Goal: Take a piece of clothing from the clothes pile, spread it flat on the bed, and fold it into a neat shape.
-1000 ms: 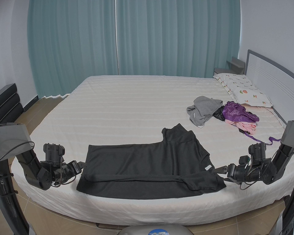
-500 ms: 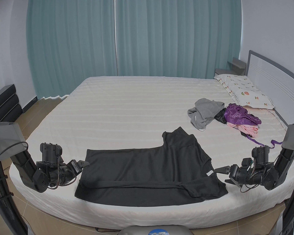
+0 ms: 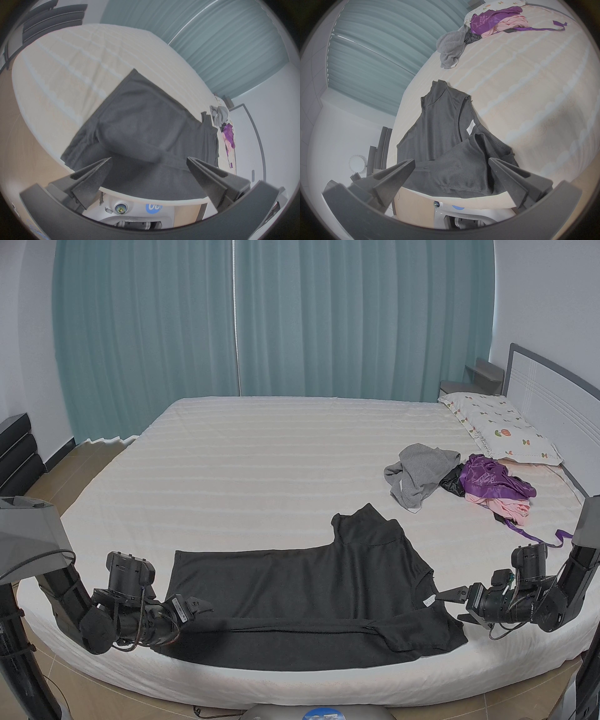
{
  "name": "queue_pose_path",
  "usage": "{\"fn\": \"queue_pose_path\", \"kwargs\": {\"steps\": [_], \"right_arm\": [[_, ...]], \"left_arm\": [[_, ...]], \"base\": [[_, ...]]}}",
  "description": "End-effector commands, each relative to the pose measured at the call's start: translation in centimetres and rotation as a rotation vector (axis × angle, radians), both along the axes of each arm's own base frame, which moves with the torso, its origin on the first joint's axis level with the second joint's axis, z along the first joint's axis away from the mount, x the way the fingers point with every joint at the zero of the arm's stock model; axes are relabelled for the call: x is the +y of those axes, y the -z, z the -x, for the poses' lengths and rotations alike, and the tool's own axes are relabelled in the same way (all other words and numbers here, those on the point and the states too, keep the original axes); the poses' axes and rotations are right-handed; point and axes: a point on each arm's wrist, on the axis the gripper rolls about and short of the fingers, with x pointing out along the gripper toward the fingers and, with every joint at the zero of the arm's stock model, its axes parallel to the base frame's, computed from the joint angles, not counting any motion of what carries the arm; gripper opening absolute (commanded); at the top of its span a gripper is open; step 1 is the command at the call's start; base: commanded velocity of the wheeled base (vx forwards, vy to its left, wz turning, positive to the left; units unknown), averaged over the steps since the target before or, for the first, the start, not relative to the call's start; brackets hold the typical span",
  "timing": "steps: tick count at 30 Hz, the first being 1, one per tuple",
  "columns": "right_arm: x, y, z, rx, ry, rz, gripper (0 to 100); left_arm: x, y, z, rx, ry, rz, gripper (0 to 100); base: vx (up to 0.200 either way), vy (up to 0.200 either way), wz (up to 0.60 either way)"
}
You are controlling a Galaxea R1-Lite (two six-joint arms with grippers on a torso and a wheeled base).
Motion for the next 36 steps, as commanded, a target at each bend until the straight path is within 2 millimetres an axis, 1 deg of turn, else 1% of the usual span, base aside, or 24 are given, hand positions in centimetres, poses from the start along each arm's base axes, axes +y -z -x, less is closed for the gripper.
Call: {"fn": "queue_pose_path", "kwargs": {"steps": [1,2,6,8,19,29,34,36], "right_arm": [[0.2,0.3,0.1,0.013,-0.007,0.000,100],[0.2,0.3,0.1,0.013,-0.007,0.000,100],[0.2,0.8,0.1,0.026,-0.012,0.008,100],[0.2,0.8,0.1,0.026,-0.012,0.008,100],[0.3,0.7,0.0,0.022,-0.013,0.008,100],[0.3,0.6,-0.2,0.016,-0.013,0.007,100],[0.3,0.7,-0.2,0.019,-0.012,0.009,100],[0.3,0.7,-0.2,0.019,-0.012,0.009,100]], "left_arm": [[-1.0,1.1,0.3,0.047,0.031,-0.016,100],[-1.0,1.1,0.3,0.047,0.031,-0.016,100],[-1.1,2.4,0.4,0.083,0.034,-0.045,100],[-1.1,2.4,0.4,0.083,0.034,-0.045,100],[-1.1,3.7,-1.6,0.059,-0.013,-0.139,100],[0.3,2.9,-4.6,-0.021,-0.089,-0.117,100],[0.8,2.2,-5.5,-0.057,-0.117,-0.103,100],[0.8,2.2,-5.5,-0.057,-0.117,-0.103,100]], "base": [[0.000,0.000,0.00],[0.000,0.000,0.00],[0.000,0.000,0.00],[0.000,0.000,0.00],[0.000,0.000,0.00],[0.000,0.000,0.00],[0.000,0.000,0.00],[0.000,0.000,0.00]]}}
